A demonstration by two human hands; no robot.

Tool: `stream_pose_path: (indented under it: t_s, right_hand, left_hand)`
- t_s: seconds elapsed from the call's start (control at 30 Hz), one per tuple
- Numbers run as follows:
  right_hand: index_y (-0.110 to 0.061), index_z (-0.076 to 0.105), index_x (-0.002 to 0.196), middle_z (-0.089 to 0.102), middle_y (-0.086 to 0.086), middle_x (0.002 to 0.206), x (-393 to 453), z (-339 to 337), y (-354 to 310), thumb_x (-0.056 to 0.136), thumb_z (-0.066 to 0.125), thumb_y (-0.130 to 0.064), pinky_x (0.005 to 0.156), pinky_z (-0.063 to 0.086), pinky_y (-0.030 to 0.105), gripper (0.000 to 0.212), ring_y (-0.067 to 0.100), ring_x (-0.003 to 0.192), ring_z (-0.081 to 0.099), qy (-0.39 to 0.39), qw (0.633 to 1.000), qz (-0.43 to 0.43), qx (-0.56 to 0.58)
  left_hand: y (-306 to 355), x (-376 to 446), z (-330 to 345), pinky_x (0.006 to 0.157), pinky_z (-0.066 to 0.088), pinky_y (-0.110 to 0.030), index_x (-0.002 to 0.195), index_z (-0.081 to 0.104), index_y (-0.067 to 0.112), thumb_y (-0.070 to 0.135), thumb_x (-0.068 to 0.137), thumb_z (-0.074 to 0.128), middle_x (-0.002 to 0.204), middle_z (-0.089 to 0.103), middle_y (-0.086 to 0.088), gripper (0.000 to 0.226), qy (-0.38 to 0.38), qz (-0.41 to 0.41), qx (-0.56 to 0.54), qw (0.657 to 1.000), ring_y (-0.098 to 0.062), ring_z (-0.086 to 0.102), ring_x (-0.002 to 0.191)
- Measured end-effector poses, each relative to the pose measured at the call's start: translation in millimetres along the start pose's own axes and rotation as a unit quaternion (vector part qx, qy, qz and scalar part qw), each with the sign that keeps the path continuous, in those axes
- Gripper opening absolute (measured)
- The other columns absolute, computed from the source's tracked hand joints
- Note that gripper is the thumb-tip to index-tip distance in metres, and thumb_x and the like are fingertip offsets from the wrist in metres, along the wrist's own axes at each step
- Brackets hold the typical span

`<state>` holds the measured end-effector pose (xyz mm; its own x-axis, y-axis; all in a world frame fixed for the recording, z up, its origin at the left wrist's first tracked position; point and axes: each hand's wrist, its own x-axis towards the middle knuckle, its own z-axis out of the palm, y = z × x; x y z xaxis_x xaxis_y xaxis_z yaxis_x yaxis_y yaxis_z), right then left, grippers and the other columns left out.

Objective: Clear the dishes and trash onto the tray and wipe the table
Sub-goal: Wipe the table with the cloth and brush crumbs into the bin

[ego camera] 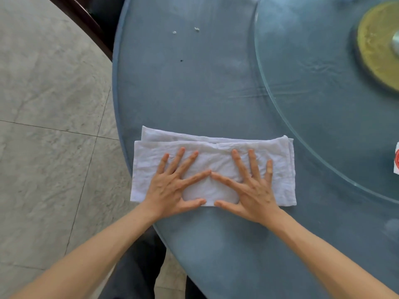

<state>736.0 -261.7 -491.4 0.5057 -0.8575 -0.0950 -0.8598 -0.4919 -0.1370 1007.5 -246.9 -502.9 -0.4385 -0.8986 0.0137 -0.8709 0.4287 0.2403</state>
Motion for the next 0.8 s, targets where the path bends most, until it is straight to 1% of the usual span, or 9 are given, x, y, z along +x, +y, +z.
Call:
stream_pose_path:
  t_s: [0.07, 0.2, 0.37, 0.47, 0.57, 0.7, 0.8]
  right_hand:
    - [-0.063, 0.036, 0.149, 0.013, 0.007, 0.173, 36.6, -1.2, 0.4, 0.079, 0.047, -0.092, 0.111, 0.007, 0.082, 0.077, 0.045, 0.158, 0.003, 0.000, 1.000, 0.007, -0.007]
    - [-0.067, 0.027, 0.150, 0.003, 0.003, 0.175, 111.7, -4.2, 2.0, 0.078, 0.040, -0.094, 0.111, 0.003, 0.082, 0.078, 0.042, 0.159, -0.005, 0.000, 0.999, 0.033, -0.015]
    - [-0.071, 0.018, 0.150, -0.010, -0.003, 0.174, 202.7, -11.3, 11.8, 0.078, 0.035, -0.096, 0.110, 0.001, 0.085, 0.078, 0.037, 0.158, -0.016, -0.011, 0.998, 0.065, -0.011]
    - [-0.072, 0.016, 0.150, -0.013, -0.006, 0.174, 255.3, -14.4, 18.3, 0.077, 0.031, -0.097, 0.109, 0.002, 0.085, 0.079, 0.035, 0.158, -0.018, -0.009, 0.996, 0.083, -0.015]
    - [-0.073, 0.013, 0.149, -0.016, -0.009, 0.173, 304.3, -19.6, 27.4, 0.076, 0.028, -0.099, 0.110, 0.001, 0.084, 0.079, 0.033, 0.158, -0.020, -0.006, 0.995, 0.102, -0.013]
    - [-0.077, 0.006, 0.146, -0.018, -0.012, 0.172, 371.9, -25.3, 41.1, 0.076, 0.029, -0.099, 0.111, -0.001, 0.083, 0.077, 0.031, 0.157, -0.022, 0.003, 0.990, 0.137, -0.006]
    - [-0.079, 0.002, 0.144, -0.018, -0.014, 0.172, 416.9, -33.1, 56.5, 0.075, 0.025, -0.100, 0.112, -0.004, 0.081, 0.075, 0.030, 0.158, -0.021, 0.004, 0.987, 0.159, 0.000]
  left_hand:
    - [-31.3, 22.7, -6.2, 0.122, 0.014, -0.062, 0.152, 0.035, 0.048, 0.081, 0.084, 0.048, 0.168, 0.021, -0.001, 0.076, 0.003, 0.004, 0.006, 1.000, -0.033, 0.013, 0.156]
    - [-95.2, 75.5, -20.3, 0.123, 0.011, -0.060, 0.153, 0.029, 0.053, 0.084, 0.084, 0.045, 0.170, 0.015, 0.004, 0.077, -0.017, 0.005, 0.020, 1.000, -0.029, 0.006, 0.157]
    - [-168.1, 144.6, -36.2, 0.125, 0.004, -0.057, 0.152, 0.024, 0.057, 0.087, 0.082, 0.039, 0.170, 0.011, 0.008, 0.078, -0.023, 0.018, 0.030, 0.999, -0.026, 0.003, 0.158]
    - [-208.5, 185.5, -43.1, 0.125, 0.002, -0.056, 0.152, 0.019, 0.059, 0.089, 0.081, 0.035, 0.170, 0.009, 0.010, 0.079, -0.024, 0.022, 0.029, 0.999, -0.025, 0.002, 0.158]
    - [-247.9, 227.8, -52.0, 0.126, -0.002, -0.053, 0.152, 0.014, 0.062, 0.091, 0.080, 0.032, 0.170, 0.006, 0.012, 0.079, -0.029, 0.043, 0.025, 0.998, -0.024, 0.000, 0.158]
    - [-300.3, 293.0, -65.3, 0.126, -0.006, -0.050, 0.150, 0.007, 0.066, 0.093, 0.078, 0.026, 0.169, -0.002, 0.015, 0.078, -0.043, 0.065, 0.012, 0.997, -0.021, -0.006, 0.157]
    - [-327.1, 338.6, -69.8, 0.126, -0.008, -0.048, 0.148, -0.001, 0.068, 0.095, 0.077, 0.022, 0.169, -0.007, 0.017, 0.079, -0.053, 0.072, 0.010, 0.996, -0.018, -0.013, 0.156]
